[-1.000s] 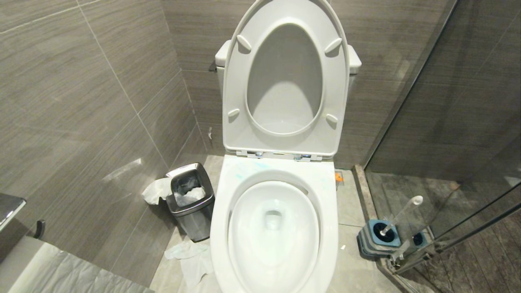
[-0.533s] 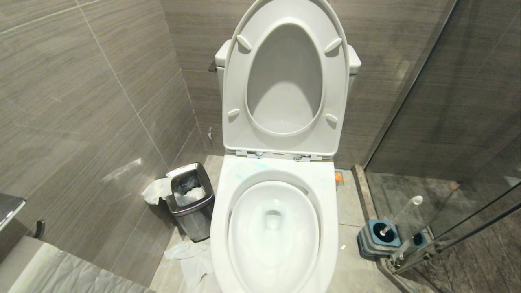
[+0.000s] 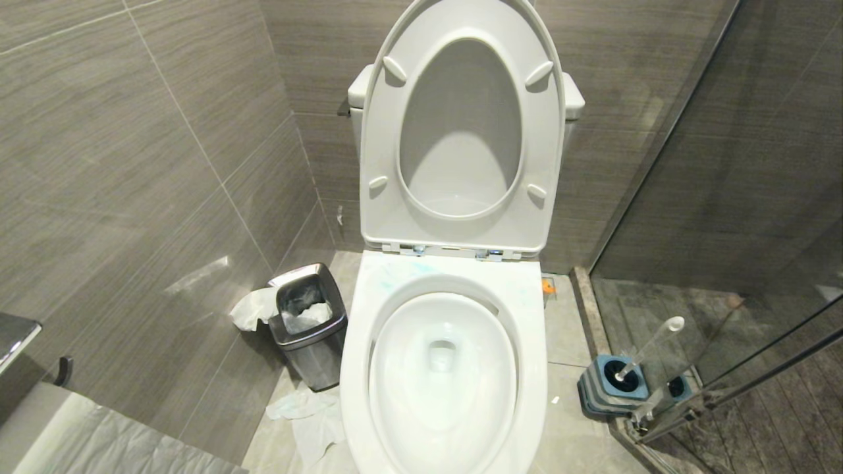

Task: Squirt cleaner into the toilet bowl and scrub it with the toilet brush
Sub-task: Pour in the cleaning agent

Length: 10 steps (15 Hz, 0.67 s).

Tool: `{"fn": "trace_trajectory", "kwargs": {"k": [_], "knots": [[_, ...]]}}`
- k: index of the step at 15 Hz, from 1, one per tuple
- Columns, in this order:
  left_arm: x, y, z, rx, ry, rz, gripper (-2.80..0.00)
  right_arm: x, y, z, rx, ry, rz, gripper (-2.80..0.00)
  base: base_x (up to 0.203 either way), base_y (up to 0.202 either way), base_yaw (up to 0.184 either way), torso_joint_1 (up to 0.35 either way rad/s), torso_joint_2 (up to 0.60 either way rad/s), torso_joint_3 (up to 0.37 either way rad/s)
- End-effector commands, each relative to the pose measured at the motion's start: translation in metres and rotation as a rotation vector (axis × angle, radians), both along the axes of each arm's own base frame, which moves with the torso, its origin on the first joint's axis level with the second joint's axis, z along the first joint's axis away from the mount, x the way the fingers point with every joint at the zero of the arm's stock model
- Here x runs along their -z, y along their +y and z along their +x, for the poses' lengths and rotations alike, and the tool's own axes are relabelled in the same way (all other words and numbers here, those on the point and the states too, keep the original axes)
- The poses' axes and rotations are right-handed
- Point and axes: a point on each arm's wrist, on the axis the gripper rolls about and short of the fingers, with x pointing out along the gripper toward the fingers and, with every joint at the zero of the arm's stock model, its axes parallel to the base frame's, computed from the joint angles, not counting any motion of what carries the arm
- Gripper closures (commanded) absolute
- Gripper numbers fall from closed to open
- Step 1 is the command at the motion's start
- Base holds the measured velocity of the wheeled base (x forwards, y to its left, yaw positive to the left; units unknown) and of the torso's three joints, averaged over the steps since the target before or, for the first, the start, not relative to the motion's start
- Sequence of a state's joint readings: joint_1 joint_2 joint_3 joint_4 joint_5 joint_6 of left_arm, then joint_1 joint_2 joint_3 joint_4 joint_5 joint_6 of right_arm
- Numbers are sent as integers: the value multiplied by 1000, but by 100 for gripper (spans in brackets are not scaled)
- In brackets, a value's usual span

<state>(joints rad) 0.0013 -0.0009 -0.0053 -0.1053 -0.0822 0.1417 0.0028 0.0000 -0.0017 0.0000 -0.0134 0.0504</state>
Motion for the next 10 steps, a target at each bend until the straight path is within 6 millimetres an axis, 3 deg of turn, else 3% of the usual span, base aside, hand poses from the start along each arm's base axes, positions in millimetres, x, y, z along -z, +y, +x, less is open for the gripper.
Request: {"fn": "trace_trajectory", "kwargs": {"k": [1,10], "knots": [[8,0,1,-10,70,-3,0,0,0,0,0,0,0,0,0,0,0,0,0,0],[14,1,3,-32,181,-61,0,0,0,0,0,0,0,0,0,0,0,0,0,0]]}}
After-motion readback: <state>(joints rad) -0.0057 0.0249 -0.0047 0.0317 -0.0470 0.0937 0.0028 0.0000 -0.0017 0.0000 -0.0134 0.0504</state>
